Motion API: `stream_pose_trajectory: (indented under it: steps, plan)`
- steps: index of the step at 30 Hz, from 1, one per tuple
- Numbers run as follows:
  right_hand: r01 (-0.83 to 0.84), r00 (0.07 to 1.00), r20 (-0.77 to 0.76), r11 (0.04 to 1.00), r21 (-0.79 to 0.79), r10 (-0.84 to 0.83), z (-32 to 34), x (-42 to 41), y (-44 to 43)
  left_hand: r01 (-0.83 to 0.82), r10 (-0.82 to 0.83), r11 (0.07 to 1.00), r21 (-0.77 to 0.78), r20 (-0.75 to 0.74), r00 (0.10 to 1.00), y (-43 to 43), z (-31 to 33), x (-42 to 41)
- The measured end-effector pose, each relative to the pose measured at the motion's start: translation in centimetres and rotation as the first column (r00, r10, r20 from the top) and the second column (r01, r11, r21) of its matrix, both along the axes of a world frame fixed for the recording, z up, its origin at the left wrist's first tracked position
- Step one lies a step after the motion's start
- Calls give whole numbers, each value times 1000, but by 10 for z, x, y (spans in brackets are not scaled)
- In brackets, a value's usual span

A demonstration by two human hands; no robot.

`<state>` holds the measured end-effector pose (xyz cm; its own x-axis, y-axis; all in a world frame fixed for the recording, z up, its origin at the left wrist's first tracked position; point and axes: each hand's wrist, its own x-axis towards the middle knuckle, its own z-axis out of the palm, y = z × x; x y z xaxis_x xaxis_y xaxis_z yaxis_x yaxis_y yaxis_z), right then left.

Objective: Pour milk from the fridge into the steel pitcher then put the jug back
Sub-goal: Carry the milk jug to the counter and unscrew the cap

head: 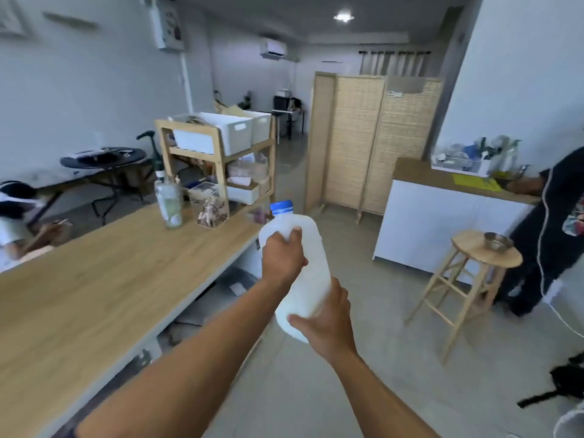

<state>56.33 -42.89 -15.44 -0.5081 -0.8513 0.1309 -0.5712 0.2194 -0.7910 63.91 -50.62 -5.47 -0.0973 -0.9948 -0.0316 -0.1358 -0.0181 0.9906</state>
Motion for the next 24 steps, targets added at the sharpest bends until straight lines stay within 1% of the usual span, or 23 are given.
stream_pose_trajectory:
  steps: [3, 5, 9, 13, 14, 16, 20, 24]
  plan:
    - [-173, 985, 20, 985, 20, 173, -5, 82, -34, -136, 136, 991, 5, 10, 991, -24, -2, 98]
    - [-290, 957, 38, 956, 35, 289, -9, 145, -52, -251, 251, 968, 14, 11, 968, -38, -11, 166]
    - [-410, 911, 74, 912, 34, 407, -22, 220, -69, -357, 355, 934, 37, 33, 934, -43, -25, 249]
    - [-581, 814, 80, 810, 77, 576, -38, 309, -74, -513, 510, 857, 36, 75, 857, -28, -42, 345]
    - [-627, 779, 71, 775, 79, 623, -40, 336, -74, -565, 561, 824, 34, 81, 824, -22, -46, 373]
    - [-665, 746, 46, 741, 97, 664, -44, 361, -73, -602, 597, 797, 51, 88, 797, -15, -49, 400]
    - [-767, 638, 48, 629, 128, 769, -55, 416, -67, -697, 689, 712, 87, 108, 717, 7, -57, 457]
    - [-829, 543, 42, 528, 186, 839, -68, 449, -67, -728, 724, 676, 110, 82, 685, 27, -64, 485]
